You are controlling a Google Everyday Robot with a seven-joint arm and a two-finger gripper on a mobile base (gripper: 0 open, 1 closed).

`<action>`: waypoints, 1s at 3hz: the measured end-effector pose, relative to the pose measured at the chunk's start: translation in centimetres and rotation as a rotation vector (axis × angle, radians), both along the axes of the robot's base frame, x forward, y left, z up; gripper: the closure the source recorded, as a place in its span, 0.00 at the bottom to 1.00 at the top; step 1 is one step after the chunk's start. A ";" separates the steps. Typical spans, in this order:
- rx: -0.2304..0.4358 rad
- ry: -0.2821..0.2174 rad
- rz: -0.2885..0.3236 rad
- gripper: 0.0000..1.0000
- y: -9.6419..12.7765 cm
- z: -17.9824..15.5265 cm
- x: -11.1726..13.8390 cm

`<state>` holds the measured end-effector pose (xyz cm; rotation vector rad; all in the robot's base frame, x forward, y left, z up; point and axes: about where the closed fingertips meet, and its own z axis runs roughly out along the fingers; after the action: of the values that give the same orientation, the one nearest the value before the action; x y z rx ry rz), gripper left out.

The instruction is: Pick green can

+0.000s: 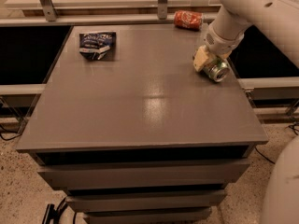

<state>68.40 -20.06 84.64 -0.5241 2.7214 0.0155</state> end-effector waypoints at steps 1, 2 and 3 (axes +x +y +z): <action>0.042 -0.038 0.091 1.00 1.0 2.3 -0.8; 0.084 -0.089 0.187 1.00 1.7 5.7 -2.1; 0.127 -0.138 0.269 1.00 2.1 9.1 -3.6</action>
Offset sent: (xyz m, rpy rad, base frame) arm -0.0411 0.0248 0.1065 0.1377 -0.1630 0.3094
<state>64.83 -17.98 93.75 -0.8165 2.4777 0.2125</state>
